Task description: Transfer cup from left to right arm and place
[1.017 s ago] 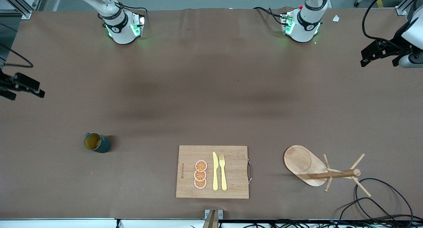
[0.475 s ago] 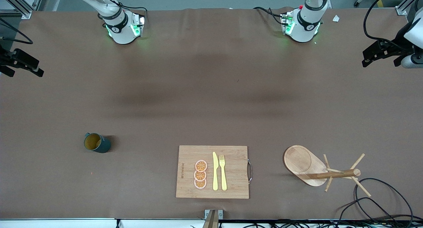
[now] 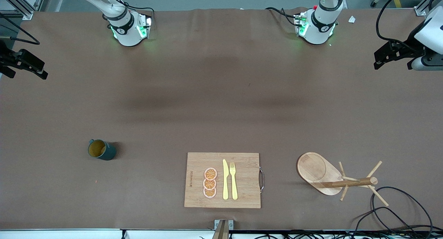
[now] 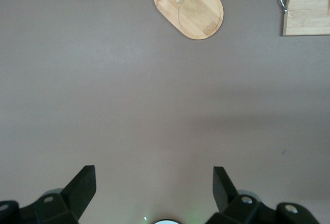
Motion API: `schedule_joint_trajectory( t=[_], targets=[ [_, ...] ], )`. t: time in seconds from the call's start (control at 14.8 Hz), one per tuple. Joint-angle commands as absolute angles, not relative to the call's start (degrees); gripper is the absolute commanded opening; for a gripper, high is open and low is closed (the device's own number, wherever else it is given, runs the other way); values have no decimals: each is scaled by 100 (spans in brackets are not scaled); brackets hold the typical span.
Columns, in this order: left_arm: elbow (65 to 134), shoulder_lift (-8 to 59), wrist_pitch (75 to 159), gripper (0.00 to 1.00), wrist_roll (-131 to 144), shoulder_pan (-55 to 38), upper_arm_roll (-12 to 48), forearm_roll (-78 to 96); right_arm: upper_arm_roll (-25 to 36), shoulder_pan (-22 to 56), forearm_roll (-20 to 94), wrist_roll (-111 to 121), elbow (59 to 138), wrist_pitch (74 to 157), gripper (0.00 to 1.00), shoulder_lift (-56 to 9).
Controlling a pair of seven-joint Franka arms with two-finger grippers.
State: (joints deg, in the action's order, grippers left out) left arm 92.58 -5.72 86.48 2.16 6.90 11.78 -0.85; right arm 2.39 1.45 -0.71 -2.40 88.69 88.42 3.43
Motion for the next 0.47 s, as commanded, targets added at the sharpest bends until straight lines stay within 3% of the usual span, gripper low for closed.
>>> schedule_joint_trajectory(
  t=[0.0, 0.41],
  targets=[
    [9018, -414, 8569, 100, 167, 668, 1204, -123, 237, 149, -193, -360, 8851, 8771, 100, 378],
    [9018, -422, 8543, 100, 246, 694, 1318, -97, 229, 185, -185, -360, 8851, 8771, 100, 378]
  ],
)
